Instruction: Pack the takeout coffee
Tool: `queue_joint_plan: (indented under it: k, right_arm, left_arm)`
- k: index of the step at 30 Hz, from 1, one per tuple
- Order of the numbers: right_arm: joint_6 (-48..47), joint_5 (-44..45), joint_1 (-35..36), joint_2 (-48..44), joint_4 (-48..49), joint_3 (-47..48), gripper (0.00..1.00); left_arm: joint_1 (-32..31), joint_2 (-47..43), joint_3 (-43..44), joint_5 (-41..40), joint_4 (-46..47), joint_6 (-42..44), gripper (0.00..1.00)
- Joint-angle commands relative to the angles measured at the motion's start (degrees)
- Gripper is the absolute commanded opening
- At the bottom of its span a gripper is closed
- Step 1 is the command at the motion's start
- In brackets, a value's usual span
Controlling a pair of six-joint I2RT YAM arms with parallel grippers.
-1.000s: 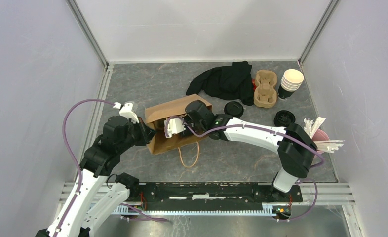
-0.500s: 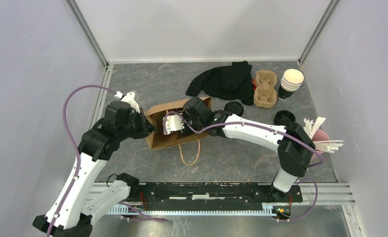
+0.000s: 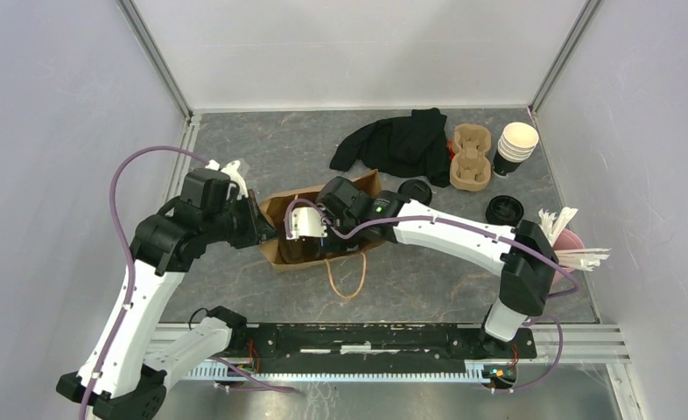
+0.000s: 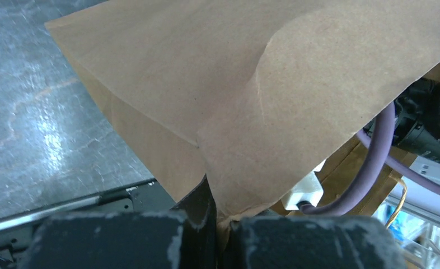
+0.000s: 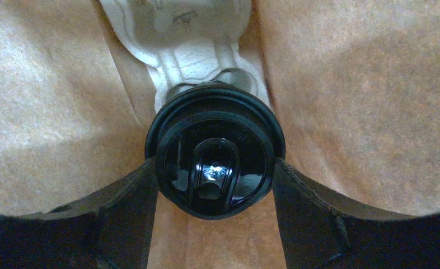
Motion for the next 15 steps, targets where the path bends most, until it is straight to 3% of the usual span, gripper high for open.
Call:
queue_joint_plan:
  k: [1,7,15]
  right_arm:
    - [9.5,0.2,2.3,-0.9,-11.6,3.2,0.00]
    - [17.0,-1.7,3.7,2.8,-18.1,7.2,0.00]
    - [15.6,-1.9,3.6,9.0,-19.9,7.6,0.00]
  left_arm:
    - [-0.1,0.1,4.3,3.7,-2.3,-4.7,0.02]
    - [-0.2,2.2,5.8,-2.3,-4.3,-5.6,0.03]
    - [-0.1,4.1,5.5,-8.3,-5.0,-4.8,0.04]
